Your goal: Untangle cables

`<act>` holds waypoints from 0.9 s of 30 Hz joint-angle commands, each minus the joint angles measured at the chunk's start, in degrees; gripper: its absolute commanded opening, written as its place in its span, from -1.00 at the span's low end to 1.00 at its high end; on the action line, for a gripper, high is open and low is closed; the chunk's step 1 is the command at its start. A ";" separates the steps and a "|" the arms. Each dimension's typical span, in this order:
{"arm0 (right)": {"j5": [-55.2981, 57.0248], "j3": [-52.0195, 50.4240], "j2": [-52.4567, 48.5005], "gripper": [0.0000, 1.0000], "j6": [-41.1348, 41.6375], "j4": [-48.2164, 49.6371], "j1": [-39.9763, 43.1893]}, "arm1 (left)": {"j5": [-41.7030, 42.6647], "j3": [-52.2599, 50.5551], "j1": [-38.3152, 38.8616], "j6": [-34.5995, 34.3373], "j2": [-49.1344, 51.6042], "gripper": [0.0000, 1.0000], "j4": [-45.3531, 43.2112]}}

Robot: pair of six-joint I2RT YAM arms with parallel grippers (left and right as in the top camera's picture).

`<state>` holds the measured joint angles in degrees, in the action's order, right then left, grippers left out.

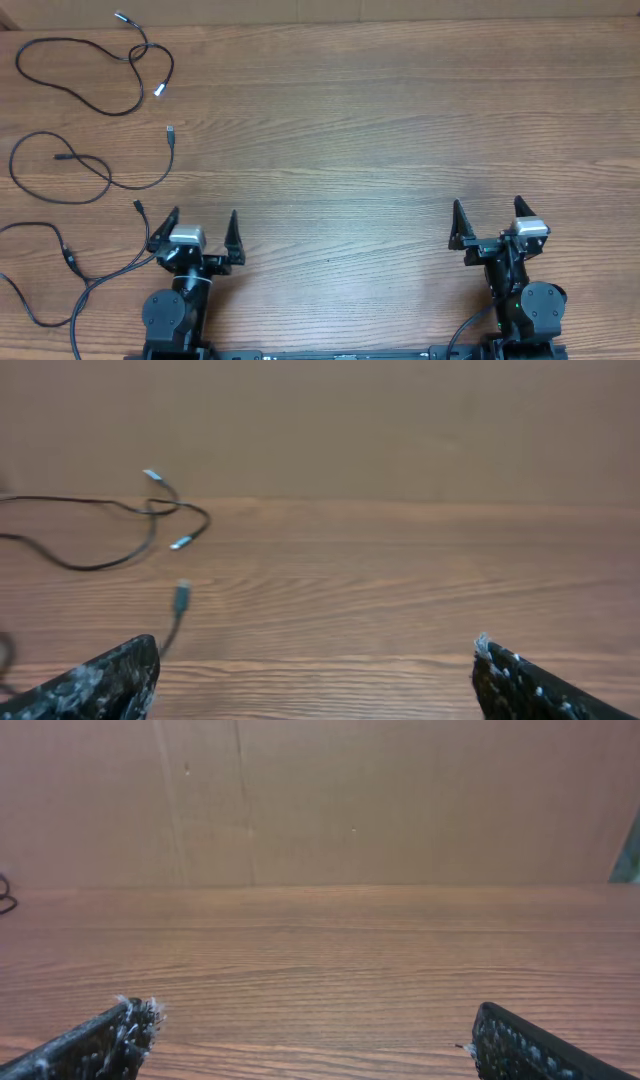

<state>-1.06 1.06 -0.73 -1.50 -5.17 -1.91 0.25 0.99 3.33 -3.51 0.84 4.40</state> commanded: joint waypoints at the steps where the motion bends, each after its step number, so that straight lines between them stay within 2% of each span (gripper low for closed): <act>1: 0.37 -0.61 0.57 1.00 -0.07 0.33 0.17 | -6.43 -0.74 -0.42 -0.79 -0.66 0.98 -0.39; 6: 0.37 -0.61 0.57 1.00 -0.07 0.33 0.17 | -7.23 -0.76 -0.44 2.49 -0.66 0.99 -0.42; 27: 0.37 -0.61 0.57 1.00 -0.07 0.33 0.17 | -3.80 -0.72 -1.46 2.69 -0.63 0.99 -0.24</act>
<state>-1.06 1.06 -0.73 -1.52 -5.17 -1.91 -4.54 0.99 2.46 -2.39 0.84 4.29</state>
